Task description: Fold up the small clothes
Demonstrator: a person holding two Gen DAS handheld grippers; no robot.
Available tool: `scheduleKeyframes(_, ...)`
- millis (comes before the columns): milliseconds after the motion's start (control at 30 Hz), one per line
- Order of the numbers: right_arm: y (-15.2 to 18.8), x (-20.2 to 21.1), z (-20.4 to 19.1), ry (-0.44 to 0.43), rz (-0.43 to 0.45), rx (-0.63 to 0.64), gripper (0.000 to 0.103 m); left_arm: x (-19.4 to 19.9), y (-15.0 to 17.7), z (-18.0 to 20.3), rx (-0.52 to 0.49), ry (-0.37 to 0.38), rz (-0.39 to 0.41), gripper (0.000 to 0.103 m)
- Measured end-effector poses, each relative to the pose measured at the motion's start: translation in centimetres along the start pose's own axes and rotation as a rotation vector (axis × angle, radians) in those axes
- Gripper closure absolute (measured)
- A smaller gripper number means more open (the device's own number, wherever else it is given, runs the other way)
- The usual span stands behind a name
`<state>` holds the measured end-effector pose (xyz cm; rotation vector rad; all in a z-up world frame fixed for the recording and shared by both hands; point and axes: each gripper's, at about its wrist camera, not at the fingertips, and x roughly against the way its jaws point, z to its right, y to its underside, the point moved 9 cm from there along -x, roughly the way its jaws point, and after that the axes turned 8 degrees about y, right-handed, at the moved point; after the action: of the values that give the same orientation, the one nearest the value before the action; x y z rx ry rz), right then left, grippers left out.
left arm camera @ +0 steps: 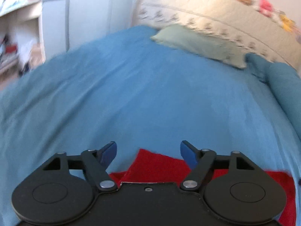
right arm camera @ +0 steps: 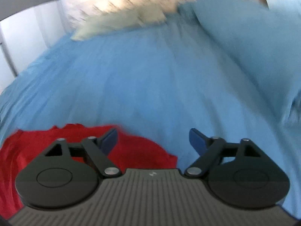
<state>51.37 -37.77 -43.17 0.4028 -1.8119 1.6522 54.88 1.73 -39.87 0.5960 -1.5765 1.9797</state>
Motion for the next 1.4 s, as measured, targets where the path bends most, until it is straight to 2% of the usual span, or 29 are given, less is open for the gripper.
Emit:
scheduleKeyframes(100, 1.5, 2.1, -2.0, -0.076, -0.012, 0.078, 0.004, 1.4, 1.9, 1.9, -0.115, 0.043, -0.046, 0.005)
scheduleKeyframes(167, 2.9, 2.7, -3.5, -0.109, -0.027, 0.132, 0.002, 1.2, 4.1, 3.2, -0.194, 0.066, -0.124, 0.005)
scheduleKeyframes(267, 5.7, 1.7, -5.0, -0.087, -0.075, 0.218, 0.0, 0.4, 7.3, 3.9, -0.295, 0.034, -0.21, 0.005)
scheduleKeyframes(400, 8.4, -1.0, -5.0, -0.063, -0.153, 0.2, 0.0, -1.4, 10.5, 3.3, -0.312, 0.004, -0.314, 0.004)
scheduleKeyframes(467, 9.0, -1.7, -4.6, -0.055, -0.151, 0.168, 0.0, -2.3, 11.9, 2.6, -0.304, -0.004, -0.369, 0.0)
scheduleKeyframes(533, 9.4, -2.1, -4.5, -0.06, -0.148, 0.151, 0.0, -2.3, 12.0, 2.6, -0.298, 0.008, -0.35, 0.0)
scheduleKeyframes(733, 9.3, -2.2, -4.8, -0.046, -0.137, 0.179, 0.0, -2.0, 12.4, 2.5, -0.3, 0.0, -0.371, 0.0)
scheduleKeyframes(833, 8.5, -1.6, -4.9, -0.035, -0.155, 0.189, 0.0, -2.2, 11.8, 2.6, -0.304, -0.009, -0.396, 0.0)
scheduleKeyframes(900, 7.5, -0.5, -5.1, -0.041, -0.142, 0.182, 0.0, -1.5, 11.1, 2.9, -0.321, -0.022, -0.382, 0.0)
scheduleKeyframes(1000, 5.1, 2.6, -5.0, -0.056, -0.056, 0.152, 0.0, 0.4, 9.6, 3.5, -0.316, -0.036, -0.352, 0.0)
scheduleKeyframes(1067, 3.7, 5.1, -5.0, -0.052, -0.009, 0.165, 0.0, 2.5, 8.4, 4.1, -0.262, -0.057, -0.346, 0.0)
scheduleKeyframes(1167, 2.4, 8.9, -4.7, -0.027, 0.041, 0.173, 0.0, 5.5, 7.1, 6.0, -0.204, -0.004, -0.318, 0.0)
scheduleKeyframes(1267, 2.4, 12.4, -3.8, 0.009, 0.033, 0.129, 0.0, 8.2, 6.9, 8.5, -0.209, 0.03, -0.296, 0.0)
scheduleKeyframes(1400, 4.7, 15.5, -2.1, 0.055, -0.052, 0.033, 0.0, 9.6, 8.9, 10.9, -0.219, 0.05, -0.338, 0.0)
